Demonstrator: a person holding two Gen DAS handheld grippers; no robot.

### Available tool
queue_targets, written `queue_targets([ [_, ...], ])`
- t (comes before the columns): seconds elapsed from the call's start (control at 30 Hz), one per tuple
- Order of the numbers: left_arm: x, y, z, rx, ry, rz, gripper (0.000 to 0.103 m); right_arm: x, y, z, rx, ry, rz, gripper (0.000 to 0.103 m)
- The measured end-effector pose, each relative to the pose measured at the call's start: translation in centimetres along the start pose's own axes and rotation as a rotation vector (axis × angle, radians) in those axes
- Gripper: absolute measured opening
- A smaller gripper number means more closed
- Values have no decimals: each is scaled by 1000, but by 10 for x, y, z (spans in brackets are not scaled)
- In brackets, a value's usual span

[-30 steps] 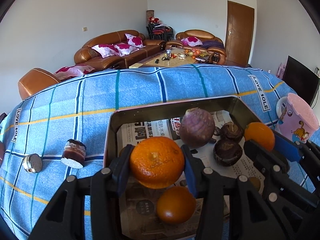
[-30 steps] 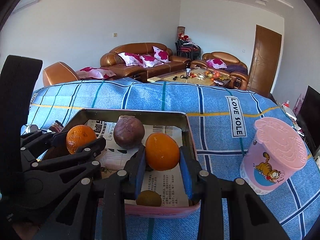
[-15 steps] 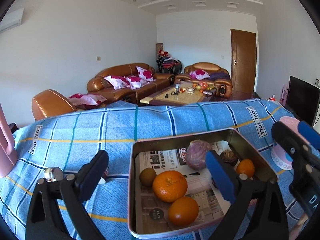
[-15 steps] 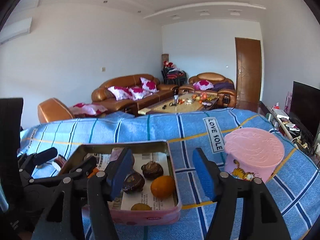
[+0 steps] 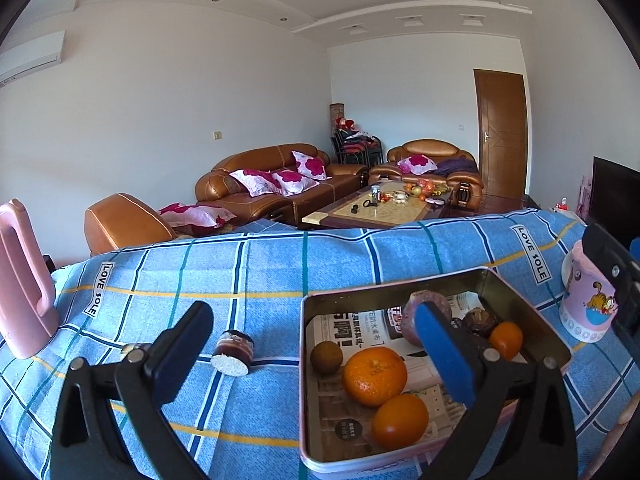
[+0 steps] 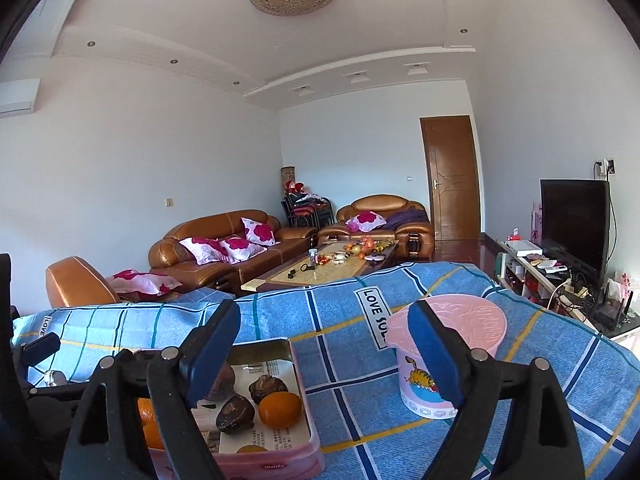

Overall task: Organize fruits
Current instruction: 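Lift both open tools out of the tin box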

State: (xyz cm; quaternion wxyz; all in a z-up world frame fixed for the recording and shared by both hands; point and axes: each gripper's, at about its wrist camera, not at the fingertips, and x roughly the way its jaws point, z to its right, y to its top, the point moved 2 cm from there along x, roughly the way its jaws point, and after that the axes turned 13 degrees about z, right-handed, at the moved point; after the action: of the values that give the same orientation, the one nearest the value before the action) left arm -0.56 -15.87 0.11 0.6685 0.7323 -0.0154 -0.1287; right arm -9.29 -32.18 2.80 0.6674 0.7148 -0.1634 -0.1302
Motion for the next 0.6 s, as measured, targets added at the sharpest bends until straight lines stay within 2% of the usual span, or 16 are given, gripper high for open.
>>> queue_targets([
  [0.13, -4, -1, 1, 3, -21, -4, 103, 1, -1, -2, -14, -17, -20, 87],
  [0.43, -7, -5, -1, 4, -8, -41, 103, -3, -4, -6, -12, -67, -41, 87],
  [0.6, -19, -4, -6, -15, -9, 7, 103, -7, -5, -9, -37, -88, -47, 87],
])
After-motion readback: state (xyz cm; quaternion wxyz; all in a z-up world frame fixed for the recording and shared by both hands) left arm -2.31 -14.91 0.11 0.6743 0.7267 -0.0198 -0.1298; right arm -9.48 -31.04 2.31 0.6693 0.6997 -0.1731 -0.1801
